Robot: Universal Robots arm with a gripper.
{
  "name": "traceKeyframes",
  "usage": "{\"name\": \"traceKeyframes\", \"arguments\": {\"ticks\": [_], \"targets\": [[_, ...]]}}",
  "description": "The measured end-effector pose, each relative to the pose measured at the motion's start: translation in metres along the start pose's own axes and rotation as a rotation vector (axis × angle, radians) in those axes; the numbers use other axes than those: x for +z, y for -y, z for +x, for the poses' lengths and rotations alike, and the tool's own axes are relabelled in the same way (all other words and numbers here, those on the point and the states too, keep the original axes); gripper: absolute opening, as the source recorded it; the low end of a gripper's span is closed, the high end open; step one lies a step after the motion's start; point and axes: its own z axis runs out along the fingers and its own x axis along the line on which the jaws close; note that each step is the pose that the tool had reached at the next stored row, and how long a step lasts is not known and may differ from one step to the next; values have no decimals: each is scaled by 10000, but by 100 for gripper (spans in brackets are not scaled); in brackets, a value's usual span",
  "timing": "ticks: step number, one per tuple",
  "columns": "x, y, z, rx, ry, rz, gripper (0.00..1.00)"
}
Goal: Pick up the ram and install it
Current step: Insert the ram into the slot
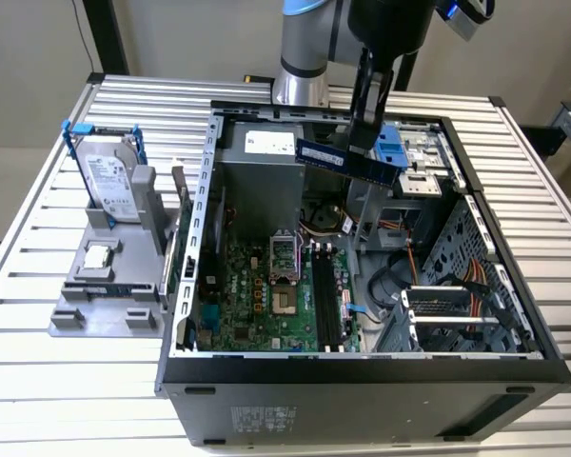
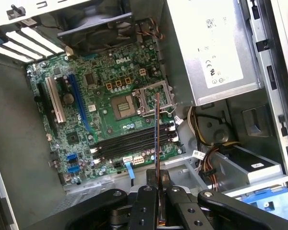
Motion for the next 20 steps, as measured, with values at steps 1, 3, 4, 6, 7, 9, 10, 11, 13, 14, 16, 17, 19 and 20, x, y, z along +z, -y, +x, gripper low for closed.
{"name": "traceKeyframes", "arguments": {"ticks": [1, 3, 4, 6, 7, 9, 10, 11, 13, 14, 16, 17, 19, 20], "targets": [[0, 0, 0, 18, 1, 0, 0], [0, 0, 0, 56, 1, 0, 0], [0, 0, 0, 76, 1, 0, 0], [0, 0, 0, 114, 1, 0, 0], [0, 0, 0, 134, 2, 0, 0], [0, 0, 0, 172, 2, 0, 0], [0, 0, 0, 193, 2, 0, 0], [0, 0, 0, 211, 3, 0, 0], [0, 0, 0, 250, 3, 0, 0], [0, 0, 0, 270, 3, 0, 0], [0, 0, 0, 308, 3, 0, 0], [0, 0, 0, 327, 4, 0, 0], [0, 0, 0, 364, 4, 0, 0], [0, 0, 0, 383, 4, 0, 0]]}}
